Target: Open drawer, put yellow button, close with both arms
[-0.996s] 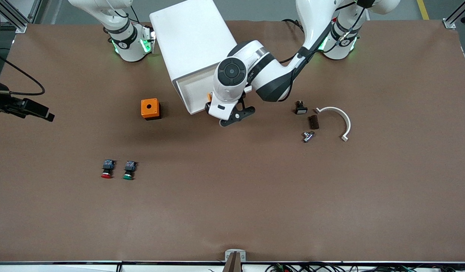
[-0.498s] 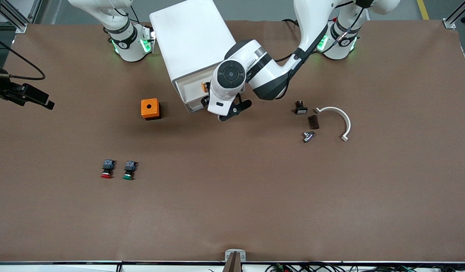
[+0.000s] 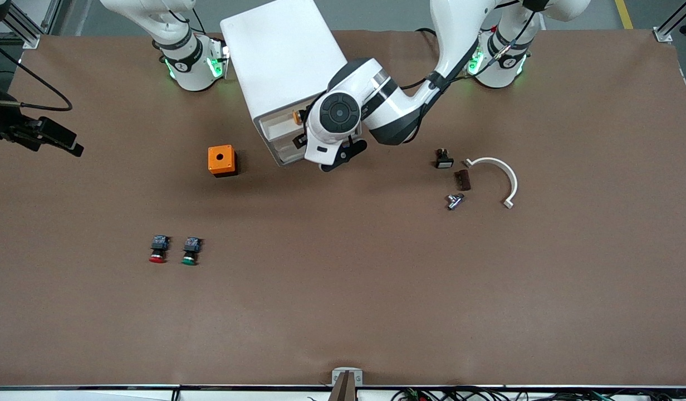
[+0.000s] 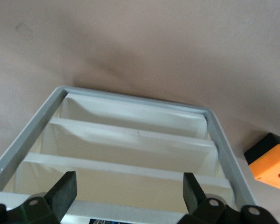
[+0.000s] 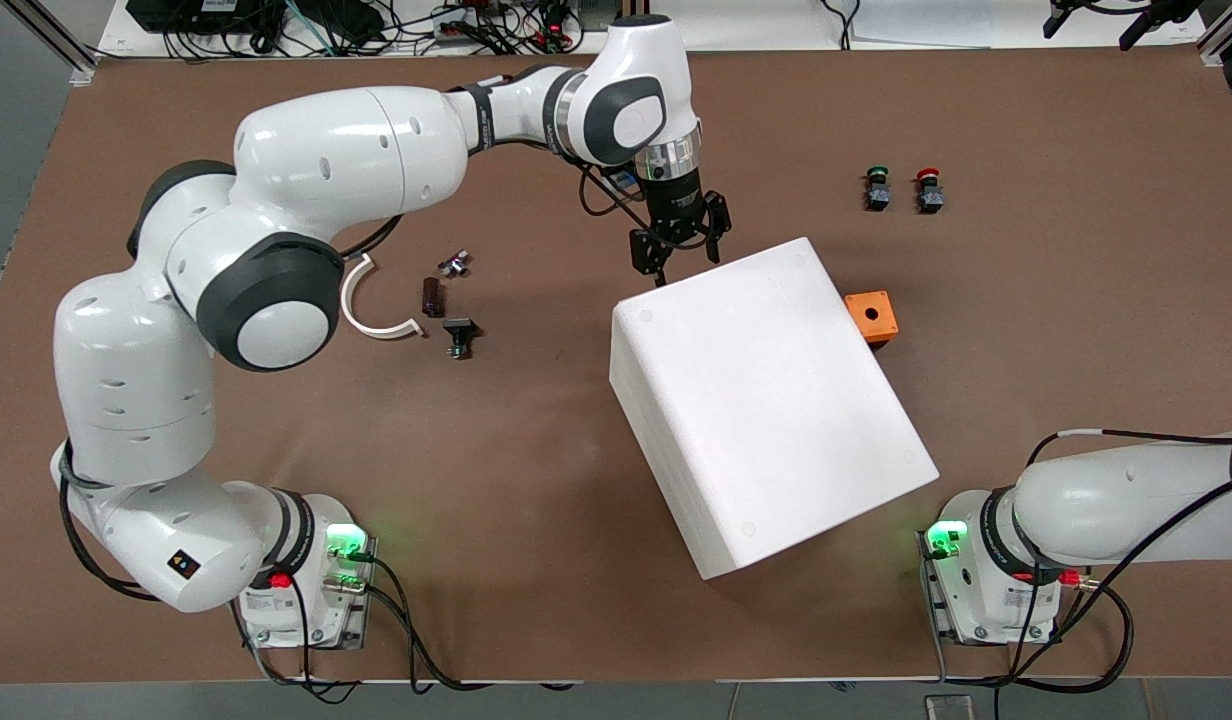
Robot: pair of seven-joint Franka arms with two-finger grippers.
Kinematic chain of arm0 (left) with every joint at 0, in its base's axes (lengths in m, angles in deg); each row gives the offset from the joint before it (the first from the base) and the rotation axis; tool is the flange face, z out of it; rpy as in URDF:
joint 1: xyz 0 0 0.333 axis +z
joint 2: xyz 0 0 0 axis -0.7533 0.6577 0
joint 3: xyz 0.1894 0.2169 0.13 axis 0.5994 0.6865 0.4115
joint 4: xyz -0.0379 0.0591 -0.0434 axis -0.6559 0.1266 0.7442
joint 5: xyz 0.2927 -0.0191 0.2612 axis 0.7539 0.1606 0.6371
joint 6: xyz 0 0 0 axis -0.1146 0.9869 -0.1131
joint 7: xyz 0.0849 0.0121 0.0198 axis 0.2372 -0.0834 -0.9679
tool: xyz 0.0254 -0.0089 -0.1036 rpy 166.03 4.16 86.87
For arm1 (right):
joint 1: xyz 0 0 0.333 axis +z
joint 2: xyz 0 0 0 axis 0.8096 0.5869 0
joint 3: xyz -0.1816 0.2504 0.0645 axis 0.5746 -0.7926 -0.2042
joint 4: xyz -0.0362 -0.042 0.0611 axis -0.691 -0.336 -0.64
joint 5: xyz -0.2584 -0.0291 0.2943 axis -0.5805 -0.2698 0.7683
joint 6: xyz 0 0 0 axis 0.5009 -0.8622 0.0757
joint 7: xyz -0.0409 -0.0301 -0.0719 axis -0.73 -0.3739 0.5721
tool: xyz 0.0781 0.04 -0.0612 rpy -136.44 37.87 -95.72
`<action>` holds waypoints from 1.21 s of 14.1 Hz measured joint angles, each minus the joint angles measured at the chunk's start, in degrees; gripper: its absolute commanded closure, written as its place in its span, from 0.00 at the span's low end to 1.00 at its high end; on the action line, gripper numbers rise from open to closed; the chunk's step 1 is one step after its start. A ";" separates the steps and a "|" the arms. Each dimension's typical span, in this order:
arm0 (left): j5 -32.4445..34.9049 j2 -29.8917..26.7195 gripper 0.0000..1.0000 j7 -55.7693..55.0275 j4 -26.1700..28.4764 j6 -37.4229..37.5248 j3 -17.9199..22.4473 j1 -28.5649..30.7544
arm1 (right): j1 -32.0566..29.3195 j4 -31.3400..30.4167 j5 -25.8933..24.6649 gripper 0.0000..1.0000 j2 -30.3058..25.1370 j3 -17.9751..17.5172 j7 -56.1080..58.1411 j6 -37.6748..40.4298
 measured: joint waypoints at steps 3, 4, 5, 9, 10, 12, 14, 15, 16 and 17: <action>-2.60 0.00 0.00 0.00 1.13 0.00 -0.50 -0.17 | 0.00 -0.74 -0.16 0.00 -0.43 0.00 -0.03 -0.47; -3.22 0.01 0.00 0.00 1.44 0.00 -0.58 -0.21 | 0.00 -0.79 -0.22 0.00 -0.44 0.01 -0.04 -0.50; -3.66 0.01 0.00 0.00 1.67 0.00 -0.69 -0.23 | 0.00 -0.81 -0.26 0.00 -0.44 0.01 -0.04 -0.51; -4.46 0.04 0.00 0.00 1.95 0.00 -0.92 -0.24 | 0.00 -0.86 -0.32 0.00 -0.44 0.07 -0.04 -0.57; -4.47 0.04 0.00 0.00 1.95 0.00 -0.92 -0.23 | 0.00 -0.86 -0.33 0.00 -0.44 0.09 -0.04 -0.59; -4.51 0.05 0.00 0.00 1.93 -0.07 -0.92 -0.12 | -0.01 -0.86 -0.34 0.00 -0.46 0.12 -0.04 -0.62; -4.51 0.00 0.00 0.00 1.53 -0.26 -0.91 0.43 | -0.02 -0.86 -0.34 0.00 -0.49 0.19 -0.04 -0.67; -4.46 -0.12 0.00 0.00 1.12 -0.31 -0.87 1.03 | -0.03 -0.86 -0.34 0.00 -0.50 0.22 -0.04 -0.67; -3.69 -0.43 0.00 0.00 0.61 -0.24 -0.84 1.85 | -0.03 -0.87 -0.34 0.00 -0.51 0.24 -0.04 -0.67; -1.63 -0.94 0.00 0.00 0.05 0.23 -0.81 2.84 | -0.03 -0.87 -0.34 0.00 -0.51 0.25 -0.04 -0.67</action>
